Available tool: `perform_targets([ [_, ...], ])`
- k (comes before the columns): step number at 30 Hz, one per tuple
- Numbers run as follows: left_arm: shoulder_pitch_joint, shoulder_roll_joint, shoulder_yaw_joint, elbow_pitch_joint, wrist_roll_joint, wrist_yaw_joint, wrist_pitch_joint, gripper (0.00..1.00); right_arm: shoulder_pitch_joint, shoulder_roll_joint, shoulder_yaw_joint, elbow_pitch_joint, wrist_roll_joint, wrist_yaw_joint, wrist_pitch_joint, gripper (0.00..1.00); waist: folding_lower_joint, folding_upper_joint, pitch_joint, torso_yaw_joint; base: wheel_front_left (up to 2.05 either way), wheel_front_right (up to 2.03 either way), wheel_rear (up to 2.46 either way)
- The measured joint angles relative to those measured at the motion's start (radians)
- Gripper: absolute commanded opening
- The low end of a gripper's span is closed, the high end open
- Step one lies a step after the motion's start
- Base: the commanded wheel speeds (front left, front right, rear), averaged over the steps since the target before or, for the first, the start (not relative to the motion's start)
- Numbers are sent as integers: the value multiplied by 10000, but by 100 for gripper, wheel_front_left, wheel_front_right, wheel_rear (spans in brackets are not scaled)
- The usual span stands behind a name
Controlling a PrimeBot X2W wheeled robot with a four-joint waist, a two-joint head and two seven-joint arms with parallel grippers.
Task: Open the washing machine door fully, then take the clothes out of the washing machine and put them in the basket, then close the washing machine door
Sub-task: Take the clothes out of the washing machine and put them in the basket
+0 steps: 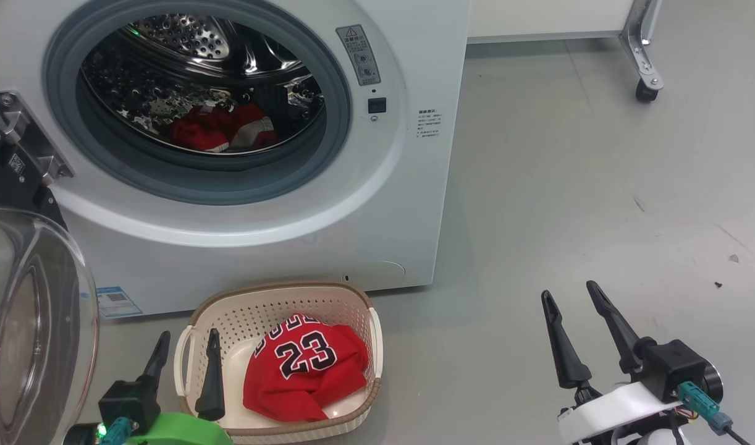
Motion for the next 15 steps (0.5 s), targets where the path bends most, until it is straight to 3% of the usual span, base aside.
perform_targets([
  [15,838,27,-280,-1110,-81,253,46,100,341,23,-48,-86,-75,-2,0,100,0,0,-144,47,0,0,0],
])
